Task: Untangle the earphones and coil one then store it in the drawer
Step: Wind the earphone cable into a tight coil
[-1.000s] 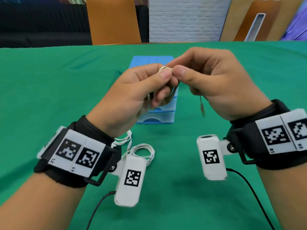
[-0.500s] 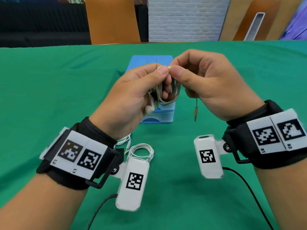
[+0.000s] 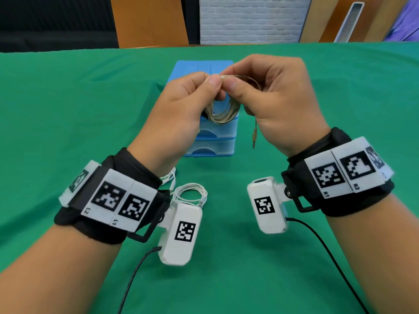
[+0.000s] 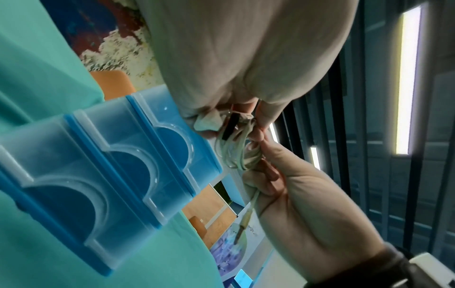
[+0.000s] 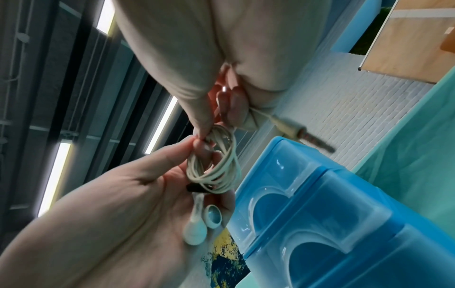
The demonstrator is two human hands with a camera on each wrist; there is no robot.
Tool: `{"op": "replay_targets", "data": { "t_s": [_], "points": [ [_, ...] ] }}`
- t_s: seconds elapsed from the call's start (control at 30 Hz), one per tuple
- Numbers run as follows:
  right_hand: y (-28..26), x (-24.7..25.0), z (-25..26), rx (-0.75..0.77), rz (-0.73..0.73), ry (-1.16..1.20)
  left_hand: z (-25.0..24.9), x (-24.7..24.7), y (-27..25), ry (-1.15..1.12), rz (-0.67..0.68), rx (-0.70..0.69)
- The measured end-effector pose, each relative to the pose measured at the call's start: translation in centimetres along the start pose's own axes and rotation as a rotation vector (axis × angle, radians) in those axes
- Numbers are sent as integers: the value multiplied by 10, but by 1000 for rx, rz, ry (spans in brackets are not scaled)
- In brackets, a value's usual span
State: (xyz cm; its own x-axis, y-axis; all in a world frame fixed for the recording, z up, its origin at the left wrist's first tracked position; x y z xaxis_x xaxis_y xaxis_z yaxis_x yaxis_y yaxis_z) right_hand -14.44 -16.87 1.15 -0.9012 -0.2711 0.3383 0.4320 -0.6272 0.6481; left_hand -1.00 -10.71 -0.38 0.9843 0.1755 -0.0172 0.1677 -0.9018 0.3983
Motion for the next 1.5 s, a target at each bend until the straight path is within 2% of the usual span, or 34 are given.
{"op": "replay_targets", "data": {
  "t_s": [0.13,0.37,0.67,0.87,0.93,1.1,1.27,1.4,1.5],
  "points": [
    [1,4,0,3,-8,-80,-1,7,2,152,4,-92],
    [0,8,-4,-25,56,-118,-11,16,1,160,24,-186],
    [-1,18,-16,-152,73,45,-12,16,0,64,-29,-145],
    [-3,16,-17,-9,205,-290,-14,15,-1,-10,-38,-146],
    [-3,13,-16,-6,220,-318,-13,14,-1,-35,-37,-131],
    [-4,3,-11,-115,213,-52,-11,14,1,-123,-47,-91],
    [-5,-4,-14,-201,166,108,-9,12,-1,-184,-57,-48],
    [-5,-2,-13,-357,120,317,-9,13,-2,-172,-64,-64],
    [-6,1,-9,-436,152,475,-8,13,-1,-162,-65,-84]
  ]
}}
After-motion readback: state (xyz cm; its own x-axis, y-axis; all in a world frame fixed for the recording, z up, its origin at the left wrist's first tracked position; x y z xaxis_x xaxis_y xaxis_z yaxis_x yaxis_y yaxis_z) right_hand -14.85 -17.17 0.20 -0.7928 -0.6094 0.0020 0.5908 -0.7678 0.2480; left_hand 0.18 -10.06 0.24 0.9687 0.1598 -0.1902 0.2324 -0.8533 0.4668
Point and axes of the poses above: each hand's wrist, its own y-axis towards the middle knuckle, its own x-axis out of the back of the hand, z = x × y, the point moved 3 cm from there along y, towards the middle knuckle, and after that the axes turned 9 degrees about -y, right-handed, at the moved point
